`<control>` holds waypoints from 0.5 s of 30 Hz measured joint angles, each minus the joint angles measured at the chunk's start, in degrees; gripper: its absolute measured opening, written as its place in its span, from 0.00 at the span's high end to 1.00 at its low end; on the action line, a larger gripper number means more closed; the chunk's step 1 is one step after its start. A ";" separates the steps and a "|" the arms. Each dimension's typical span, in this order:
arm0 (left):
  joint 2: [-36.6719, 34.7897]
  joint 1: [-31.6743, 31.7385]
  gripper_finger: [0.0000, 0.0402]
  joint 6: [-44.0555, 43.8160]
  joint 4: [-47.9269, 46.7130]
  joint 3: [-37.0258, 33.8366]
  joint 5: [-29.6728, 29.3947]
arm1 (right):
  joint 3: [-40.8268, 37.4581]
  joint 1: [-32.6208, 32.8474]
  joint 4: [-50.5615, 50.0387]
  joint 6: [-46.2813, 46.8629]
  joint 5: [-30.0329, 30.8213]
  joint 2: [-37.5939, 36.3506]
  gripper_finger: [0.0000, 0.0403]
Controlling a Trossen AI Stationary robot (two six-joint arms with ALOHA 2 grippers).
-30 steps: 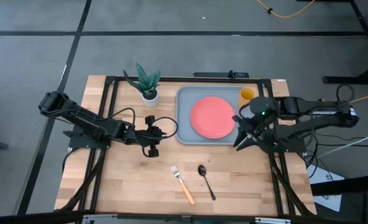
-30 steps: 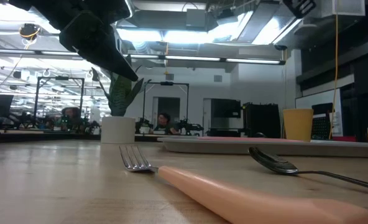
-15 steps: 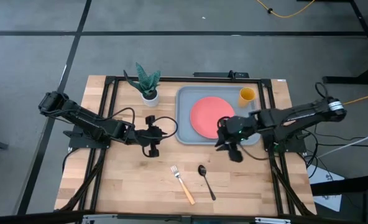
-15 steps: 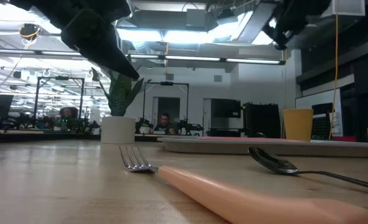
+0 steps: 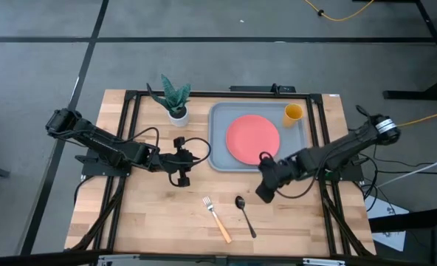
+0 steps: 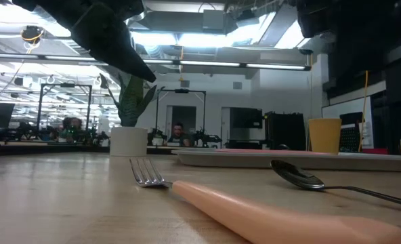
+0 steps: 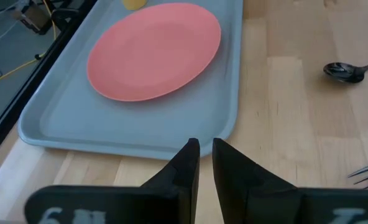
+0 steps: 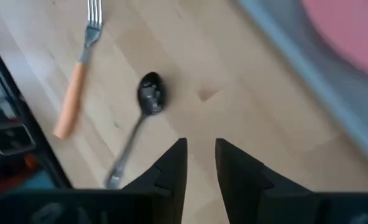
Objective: Pick and place plate/cup/fork/spoon on tray
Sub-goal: Put the black spoon to the right of the pink plate on the blue serving tray
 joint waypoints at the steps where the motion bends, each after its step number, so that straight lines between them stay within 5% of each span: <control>1: 0.00 -0.01 0.90 0.00 0.01 0.00 0.01 | 0.00 0.80 0.70 2.46 0.53 0.57 0.78; 8: 0.00 -0.02 0.90 -0.04 0.41 0.00 0.04 | 0.02 5.23 16.85 6.63 1.62 6.61 0.78; 15: 0.00 -0.84 0.90 -0.11 0.95 0.00 0.10 | 0.39 6.55 18.29 12.38 0.58 14.79 0.78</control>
